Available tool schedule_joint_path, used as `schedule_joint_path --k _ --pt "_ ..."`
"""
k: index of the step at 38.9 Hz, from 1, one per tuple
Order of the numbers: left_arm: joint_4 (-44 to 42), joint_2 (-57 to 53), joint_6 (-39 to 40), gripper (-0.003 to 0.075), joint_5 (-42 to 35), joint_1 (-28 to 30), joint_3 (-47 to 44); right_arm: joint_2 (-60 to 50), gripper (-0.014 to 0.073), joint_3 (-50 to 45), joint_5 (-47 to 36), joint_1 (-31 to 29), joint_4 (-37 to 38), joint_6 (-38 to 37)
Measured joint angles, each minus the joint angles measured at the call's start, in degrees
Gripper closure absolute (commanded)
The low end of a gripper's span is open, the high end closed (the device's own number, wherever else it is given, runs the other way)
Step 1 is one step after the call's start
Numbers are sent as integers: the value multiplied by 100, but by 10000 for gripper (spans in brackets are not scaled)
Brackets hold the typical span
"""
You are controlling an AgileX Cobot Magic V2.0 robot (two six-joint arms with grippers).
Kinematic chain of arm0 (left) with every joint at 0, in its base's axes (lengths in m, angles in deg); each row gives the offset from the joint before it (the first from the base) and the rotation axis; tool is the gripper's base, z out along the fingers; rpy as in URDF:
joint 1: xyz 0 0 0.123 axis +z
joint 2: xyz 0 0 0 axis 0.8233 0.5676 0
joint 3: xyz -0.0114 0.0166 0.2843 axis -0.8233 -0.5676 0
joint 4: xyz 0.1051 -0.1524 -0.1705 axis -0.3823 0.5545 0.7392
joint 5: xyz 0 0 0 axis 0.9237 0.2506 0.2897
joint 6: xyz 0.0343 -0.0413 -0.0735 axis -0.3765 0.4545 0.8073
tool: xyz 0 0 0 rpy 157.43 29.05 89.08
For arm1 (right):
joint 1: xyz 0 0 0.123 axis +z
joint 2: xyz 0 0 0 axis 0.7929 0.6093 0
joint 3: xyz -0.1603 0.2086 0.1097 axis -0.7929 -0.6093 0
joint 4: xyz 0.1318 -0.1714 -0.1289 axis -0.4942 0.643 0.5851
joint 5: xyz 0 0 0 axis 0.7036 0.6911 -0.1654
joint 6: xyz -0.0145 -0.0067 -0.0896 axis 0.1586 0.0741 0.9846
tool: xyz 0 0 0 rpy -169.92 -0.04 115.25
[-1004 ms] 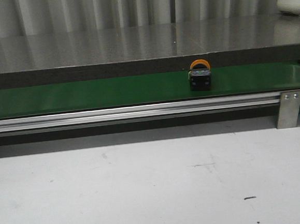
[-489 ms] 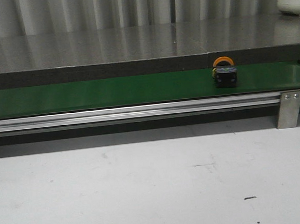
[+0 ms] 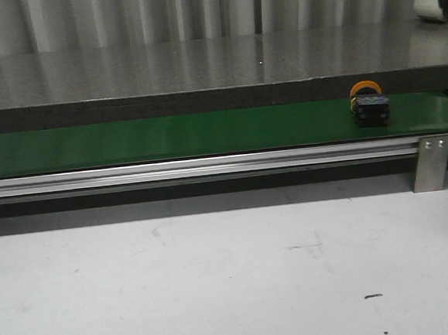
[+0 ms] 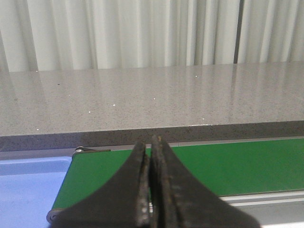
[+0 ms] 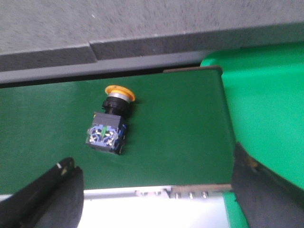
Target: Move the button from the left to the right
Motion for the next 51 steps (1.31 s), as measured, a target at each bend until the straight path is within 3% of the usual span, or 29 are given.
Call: schedule_joint_path --k 10,25,28,35,39,51 --pt "0 0 0 741 -9 0 0 1772 -52 1421 603 0 -188 -36" --pt "0 0 0 741 -9 0 0 2978 -48 1993 556 0 -208 -62" --pt "0 0 0 741 -9 0 0 3079 8 1993 527 -25 -208 -62" --pt "0 0 0 741 -9 0 0 3138 325 2027 458 -109 -208 -62" --pt "0 0 0 741 -9 0 0 3138 435 2027 458 -123 -208 -62" --pt "0 0 0 741 -9 0 0 2694 451 2027 591 -294 -135 -62"
